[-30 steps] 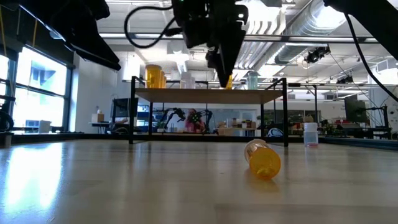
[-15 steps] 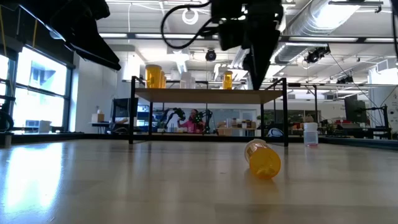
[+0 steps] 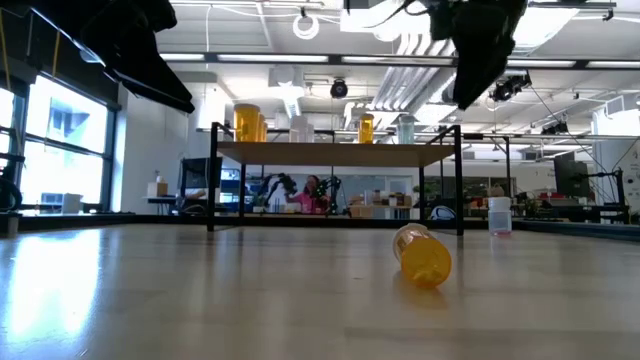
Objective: Pick and place medicine bottles onto shelf by color
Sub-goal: Put the top right transparent pill bottle on the shelf aligned with the other transparent pill bottle
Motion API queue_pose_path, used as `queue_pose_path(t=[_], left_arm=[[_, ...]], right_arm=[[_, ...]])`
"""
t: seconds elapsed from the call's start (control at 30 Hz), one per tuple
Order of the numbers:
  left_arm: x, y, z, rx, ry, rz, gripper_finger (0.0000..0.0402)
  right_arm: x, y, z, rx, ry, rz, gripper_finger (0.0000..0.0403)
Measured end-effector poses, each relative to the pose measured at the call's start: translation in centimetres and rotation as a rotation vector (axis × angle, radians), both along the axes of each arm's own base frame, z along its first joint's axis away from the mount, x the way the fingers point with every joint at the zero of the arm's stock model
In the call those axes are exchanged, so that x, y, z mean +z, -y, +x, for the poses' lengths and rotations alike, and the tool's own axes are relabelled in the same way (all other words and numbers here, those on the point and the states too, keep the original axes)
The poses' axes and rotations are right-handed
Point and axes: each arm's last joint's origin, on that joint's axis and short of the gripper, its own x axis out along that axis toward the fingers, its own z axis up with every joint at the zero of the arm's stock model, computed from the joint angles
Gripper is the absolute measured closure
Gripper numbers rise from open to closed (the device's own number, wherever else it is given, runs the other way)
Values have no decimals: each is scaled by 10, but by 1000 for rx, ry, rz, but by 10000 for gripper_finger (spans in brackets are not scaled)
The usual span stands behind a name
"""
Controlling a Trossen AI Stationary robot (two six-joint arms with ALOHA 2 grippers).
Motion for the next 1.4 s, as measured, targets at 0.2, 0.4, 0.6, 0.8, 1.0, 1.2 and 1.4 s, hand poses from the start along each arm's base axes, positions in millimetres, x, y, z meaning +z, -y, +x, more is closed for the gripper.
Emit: queue_pose_path(t=[0.2,0.4,0.6,0.8,1.0,1.2,1.4], left_arm=[[0,0,0,13,10,-17,87],[0,0,0,15,11,-19,87],[0,0,0,15,11,-19,87],[0,0,0,15,10,-19,87],[-1,0,0,15,2,-19,87],[-1,0,0,14,2,-18,87],[-1,0,0,14,2,-18,87]], right_arm=[[27,10,-31,-219,132,-203,151],[38,32,-51,-444,197,-255,151],[37,55,-61,-637,220,-223,151],[35,76,-72,-729,222,-113,151],[8,95,-84,-790,160,-8,151],[-27,104,-85,-786,184,104,151],[-57,102,-85,-797,170,155,151]])
